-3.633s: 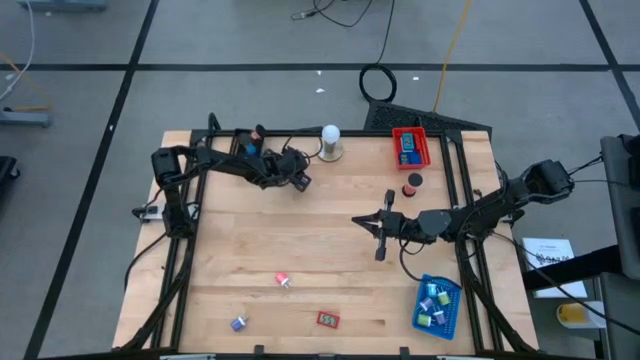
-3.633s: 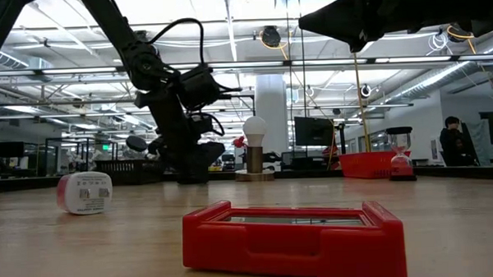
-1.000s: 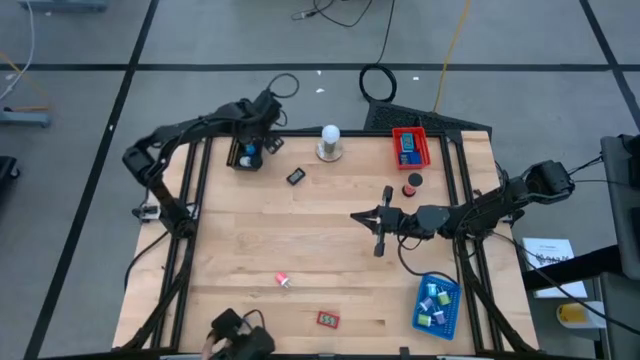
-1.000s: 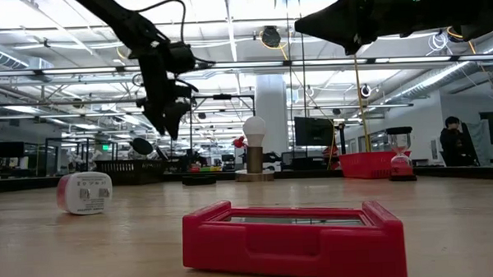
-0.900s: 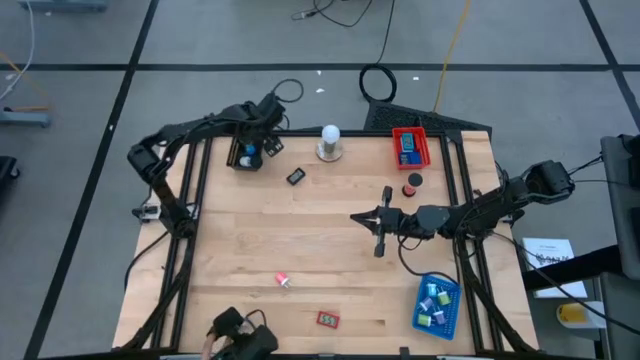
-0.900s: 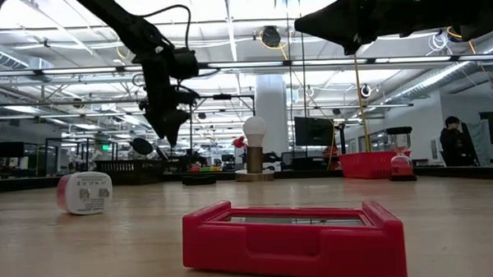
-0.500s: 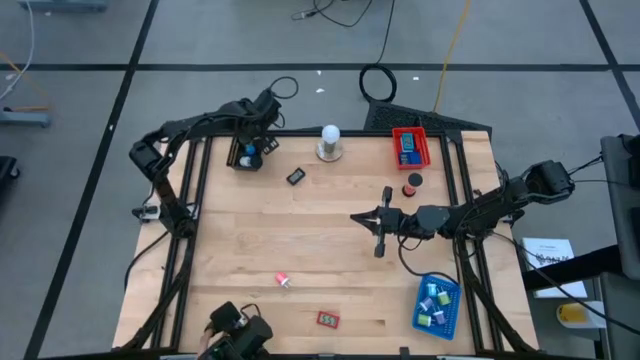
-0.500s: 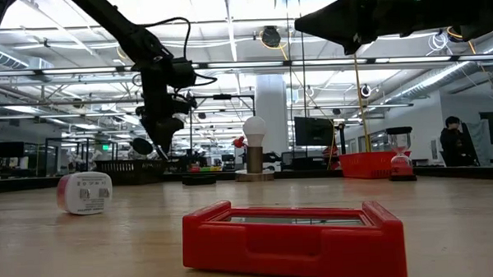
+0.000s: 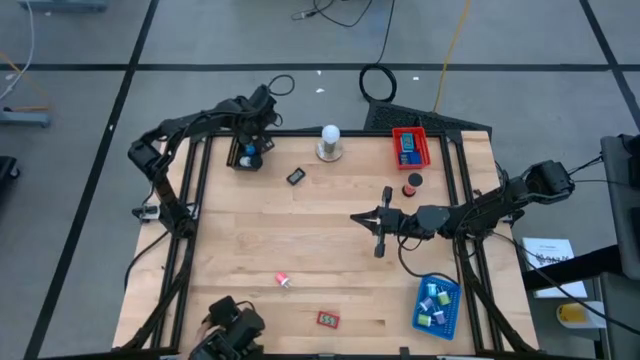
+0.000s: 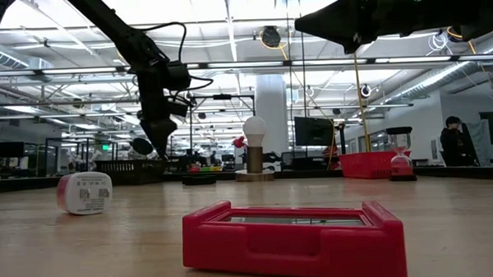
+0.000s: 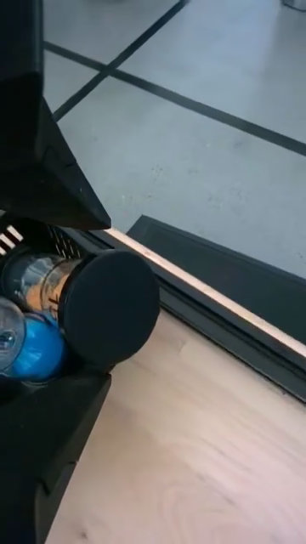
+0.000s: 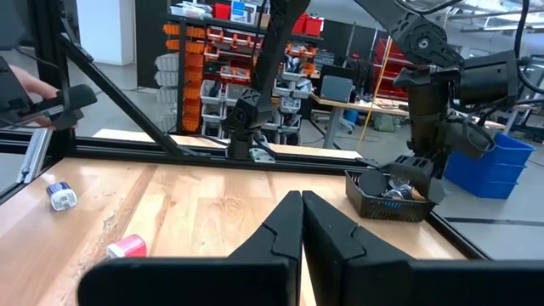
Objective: Pick & Place Office items
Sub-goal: Adjust the yellow hourglass
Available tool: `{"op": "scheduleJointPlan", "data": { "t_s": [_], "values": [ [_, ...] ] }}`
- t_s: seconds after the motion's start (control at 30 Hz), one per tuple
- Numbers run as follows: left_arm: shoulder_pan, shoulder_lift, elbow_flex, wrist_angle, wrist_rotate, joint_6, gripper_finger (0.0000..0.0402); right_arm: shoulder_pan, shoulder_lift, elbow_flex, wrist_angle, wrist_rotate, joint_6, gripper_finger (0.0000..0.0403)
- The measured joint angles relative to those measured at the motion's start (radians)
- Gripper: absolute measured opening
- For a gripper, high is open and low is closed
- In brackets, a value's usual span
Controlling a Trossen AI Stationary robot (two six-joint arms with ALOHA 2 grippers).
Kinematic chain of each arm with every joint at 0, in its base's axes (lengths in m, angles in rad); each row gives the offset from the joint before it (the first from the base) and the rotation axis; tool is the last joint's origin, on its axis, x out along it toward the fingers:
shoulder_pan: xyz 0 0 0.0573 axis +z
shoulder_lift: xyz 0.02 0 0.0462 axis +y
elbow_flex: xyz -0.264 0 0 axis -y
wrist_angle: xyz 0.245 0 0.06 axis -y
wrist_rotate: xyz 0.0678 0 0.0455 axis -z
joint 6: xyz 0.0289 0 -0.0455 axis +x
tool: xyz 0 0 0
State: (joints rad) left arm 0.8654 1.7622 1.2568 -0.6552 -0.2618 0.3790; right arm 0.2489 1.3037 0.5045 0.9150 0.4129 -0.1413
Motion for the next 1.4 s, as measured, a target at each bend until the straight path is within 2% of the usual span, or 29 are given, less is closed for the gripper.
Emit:
{"op": "scheduleJointPlan", "data": {
  "t_s": [0.2,0.63,0.87,1.23,1.4],
  "values": [
    [0.013,0.0,0.0,0.012,0.06,0.068,0.0263,0.0,0.0,0.0,0.001,0.0,-0.013,0.0],
    [0.042,-0.001,0.0,0.003,0.072,0.161,0.0222,0.0,-0.005,0.0,0.123,0.0,-0.16,0.0],
    [0.043,-0.004,0.0,0.001,0.075,0.177,0.0208,0.0,-0.005,0.0,0.132,0.0,-0.189,0.0],
    [0.043,-0.011,0.0,-0.033,0.034,0.177,0.0128,0.0,-0.005,0.0,0.131,0.0,-0.189,0.0],
    [0.043,-0.066,-0.001,-0.033,0.037,0.157,0.0112,0.0,-0.005,0.0,0.131,0.0,-0.189,0.0]
  ]
}}
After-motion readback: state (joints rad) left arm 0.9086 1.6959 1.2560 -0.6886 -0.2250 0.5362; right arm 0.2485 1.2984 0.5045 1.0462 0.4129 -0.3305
